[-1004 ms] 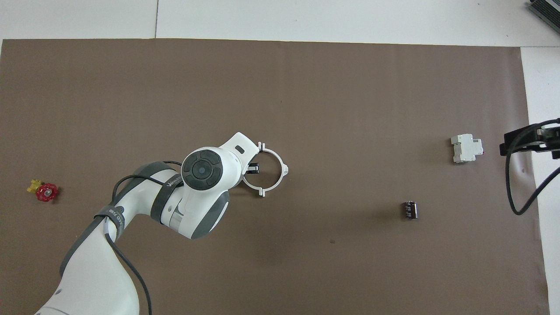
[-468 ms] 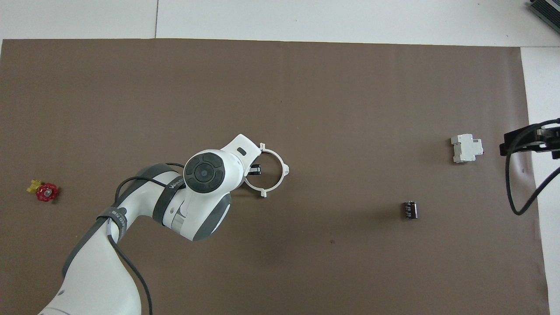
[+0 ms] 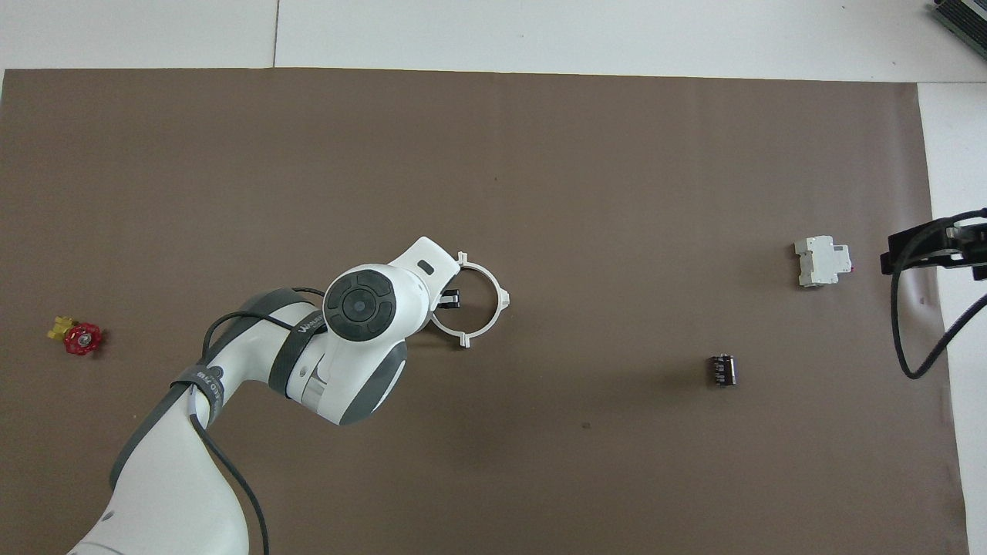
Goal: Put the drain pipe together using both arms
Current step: 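Press the held half onto the centre half with the left gripper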
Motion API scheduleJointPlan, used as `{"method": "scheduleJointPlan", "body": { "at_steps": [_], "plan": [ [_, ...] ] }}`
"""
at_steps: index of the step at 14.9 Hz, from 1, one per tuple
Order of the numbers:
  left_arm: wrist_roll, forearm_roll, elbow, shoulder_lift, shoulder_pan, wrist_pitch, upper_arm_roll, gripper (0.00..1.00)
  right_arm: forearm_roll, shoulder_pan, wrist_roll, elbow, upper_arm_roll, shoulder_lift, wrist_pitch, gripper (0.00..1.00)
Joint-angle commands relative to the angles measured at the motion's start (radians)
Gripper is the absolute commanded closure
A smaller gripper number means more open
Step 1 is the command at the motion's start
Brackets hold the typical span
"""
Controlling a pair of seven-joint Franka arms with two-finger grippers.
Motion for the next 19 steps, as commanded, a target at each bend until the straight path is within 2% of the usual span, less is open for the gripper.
{"method": "scheduleJointPlan", "body": {
  "at_steps": [1, 6, 7, 8, 10, 17, 19],
  "plan": [
    [-0.027, 0.018, -0.043, -0.006, -0.029, 0.029, 0.018, 1.00, 0.017, -0.004, 0.012, -0.003, 0.003, -0.009, -0.009, 0.00],
    [-0.027, 0.018, -0.043, -0.005, -0.029, 0.029, 0.018, 1.00, 0.017, -0.004, 0.012, -0.003, 0.003, -0.009, -0.009, 0.00],
    [-0.027, 0.018, -0.043, -0.006, -0.029, 0.027, 0.018, 0.69, 0.017, -0.004, 0.012, -0.003, 0.003, -0.009, -0.009, 0.00],
    [-0.027, 0.018, -0.043, -0.006, -0.029, 0.027, 0.018, 0.22, 0.017, -0.004, 0.012, -0.003, 0.003, -0.009, -0.009, 0.00],
    [-0.027, 0.018, -0.044, -0.006, -0.029, 0.027, 0.018, 0.00, 0.017, -0.004, 0.012, -0.003, 0.003, -0.009, -0.009, 0.00],
    [-0.025, 0.018, -0.040, -0.009, -0.026, 0.012, 0.020, 0.00, 0.017, -0.004, 0.012, -0.003, 0.003, -0.009, -0.009, 0.00],
    [-0.021, 0.018, -0.031, -0.031, -0.014, -0.031, 0.023, 0.00, 0.017, -0.004, 0.012, -0.003, 0.003, -0.009, -0.009, 0.00]
  ]
}}
